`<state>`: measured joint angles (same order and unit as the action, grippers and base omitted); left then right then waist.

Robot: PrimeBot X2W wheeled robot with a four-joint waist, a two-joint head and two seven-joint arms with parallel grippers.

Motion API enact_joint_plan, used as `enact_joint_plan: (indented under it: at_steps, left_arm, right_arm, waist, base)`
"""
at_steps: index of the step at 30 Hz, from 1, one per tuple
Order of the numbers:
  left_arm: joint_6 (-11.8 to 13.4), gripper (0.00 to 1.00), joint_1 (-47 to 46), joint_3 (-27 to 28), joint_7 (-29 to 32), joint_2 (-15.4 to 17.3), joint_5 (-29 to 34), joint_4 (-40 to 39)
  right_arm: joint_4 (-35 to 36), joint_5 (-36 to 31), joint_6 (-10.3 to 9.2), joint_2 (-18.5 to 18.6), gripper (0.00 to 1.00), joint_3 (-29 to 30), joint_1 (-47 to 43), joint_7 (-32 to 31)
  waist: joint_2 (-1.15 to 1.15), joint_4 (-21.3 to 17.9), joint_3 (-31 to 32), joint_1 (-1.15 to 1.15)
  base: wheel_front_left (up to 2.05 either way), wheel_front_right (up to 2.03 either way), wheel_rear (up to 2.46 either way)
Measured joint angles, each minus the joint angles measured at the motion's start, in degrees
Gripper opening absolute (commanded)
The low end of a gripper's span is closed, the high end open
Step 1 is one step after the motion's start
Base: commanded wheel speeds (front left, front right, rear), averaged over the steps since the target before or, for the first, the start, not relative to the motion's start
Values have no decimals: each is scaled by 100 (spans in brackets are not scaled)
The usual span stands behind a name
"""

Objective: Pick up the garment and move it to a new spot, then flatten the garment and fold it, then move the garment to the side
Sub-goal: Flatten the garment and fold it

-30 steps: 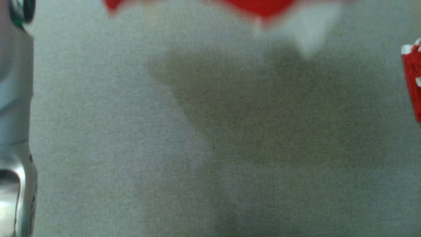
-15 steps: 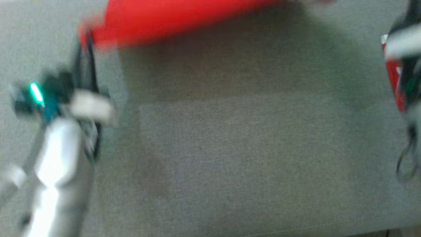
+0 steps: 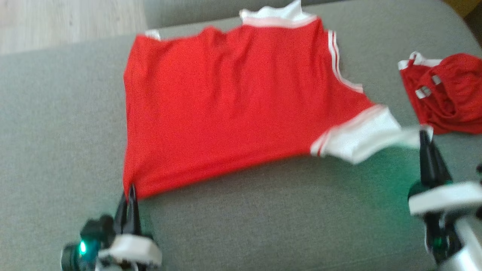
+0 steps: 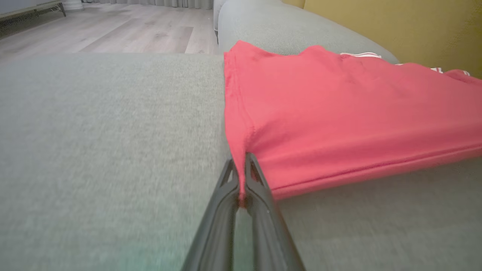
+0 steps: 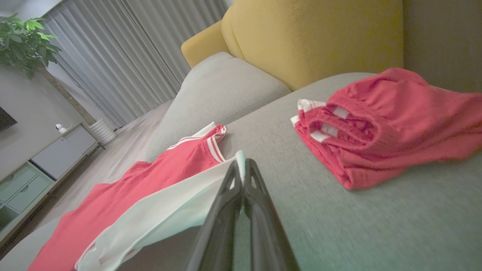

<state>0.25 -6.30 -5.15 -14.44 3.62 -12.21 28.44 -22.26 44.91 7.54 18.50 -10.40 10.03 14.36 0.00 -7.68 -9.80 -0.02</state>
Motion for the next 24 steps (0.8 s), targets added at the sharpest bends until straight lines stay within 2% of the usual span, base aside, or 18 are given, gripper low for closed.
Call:
enact_joint_plan:
  at_steps: [8, 14, 18, 24]
  left_arm:
    - [-230, 0, 1036, 147, 0, -85, 133, -191]
    - [-279, 0, 1377, 158, 0, -88, 172, -327]
    - [-337, 0, 1204, 54, 0, -85, 216, -502]
    - [-333, 0, -49, -386, 0, -89, 151, -325]
  right_arm:
    - [174, -12, 0, -21, 0, -51, -1229, 0]
    - [337, -12, 0, 4, 0, 54, -1480, 0]
    - [497, -18, 0, -44, 0, 178, -1395, 0]
    - [336, -115, 0, -129, 0, 91, -420, 0]
  waist:
    - [0, -53, 504, 0]
    - [0, -19, 574, 0]
    - [0, 44, 443, 2]
    - [0, 219, 18, 3]
  base:
    - [0, 0, 0]
    - [0, 0, 0]
    - [0, 0, 0]
    - [0, 0, 0]
